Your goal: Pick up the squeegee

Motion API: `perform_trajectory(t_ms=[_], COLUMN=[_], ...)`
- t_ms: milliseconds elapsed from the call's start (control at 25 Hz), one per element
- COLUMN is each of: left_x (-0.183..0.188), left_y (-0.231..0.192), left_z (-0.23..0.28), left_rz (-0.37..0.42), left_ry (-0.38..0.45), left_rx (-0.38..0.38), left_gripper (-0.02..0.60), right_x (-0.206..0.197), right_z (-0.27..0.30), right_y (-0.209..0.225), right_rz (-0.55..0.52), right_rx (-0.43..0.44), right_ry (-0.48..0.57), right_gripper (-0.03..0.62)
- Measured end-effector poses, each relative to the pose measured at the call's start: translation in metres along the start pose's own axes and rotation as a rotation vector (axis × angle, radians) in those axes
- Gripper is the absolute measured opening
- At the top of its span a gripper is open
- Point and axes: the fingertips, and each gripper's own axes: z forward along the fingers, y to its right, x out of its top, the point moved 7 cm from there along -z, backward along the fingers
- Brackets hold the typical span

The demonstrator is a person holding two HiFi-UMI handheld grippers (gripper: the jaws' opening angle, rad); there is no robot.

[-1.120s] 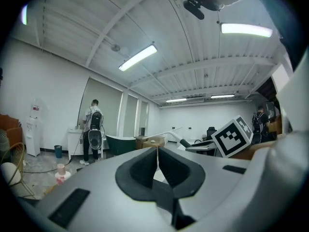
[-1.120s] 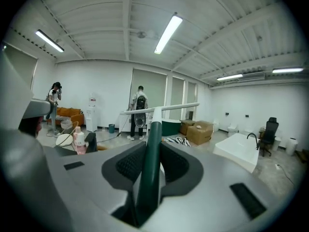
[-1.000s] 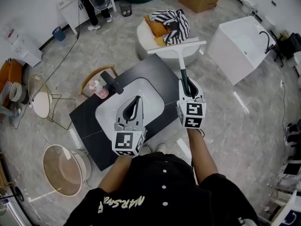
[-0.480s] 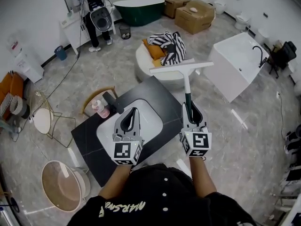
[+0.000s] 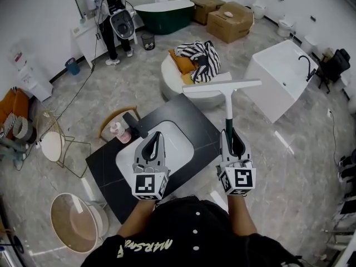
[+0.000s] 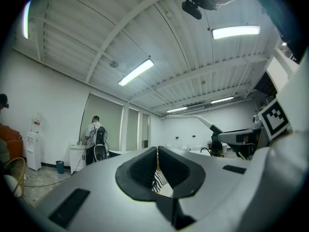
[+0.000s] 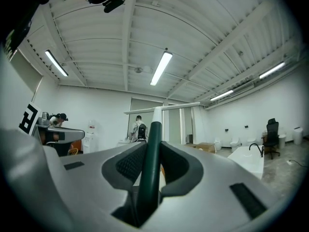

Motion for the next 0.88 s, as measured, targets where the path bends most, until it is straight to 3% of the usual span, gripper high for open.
perform_trajectory(t_ms=[880], left_x=[0.0076], left_y=[0.0013], left_z=[-0.0060], left_rz=[0.021], left_ry=[0.018], left_rx=[0.006], left_gripper=[0.018], right_x=[0.0022], right_z=[0.0040], right_y=[-0.0093], right_rz=[-0.008], right_rx=[0.038], right_ry=[0.023], right_gripper=[0.089])
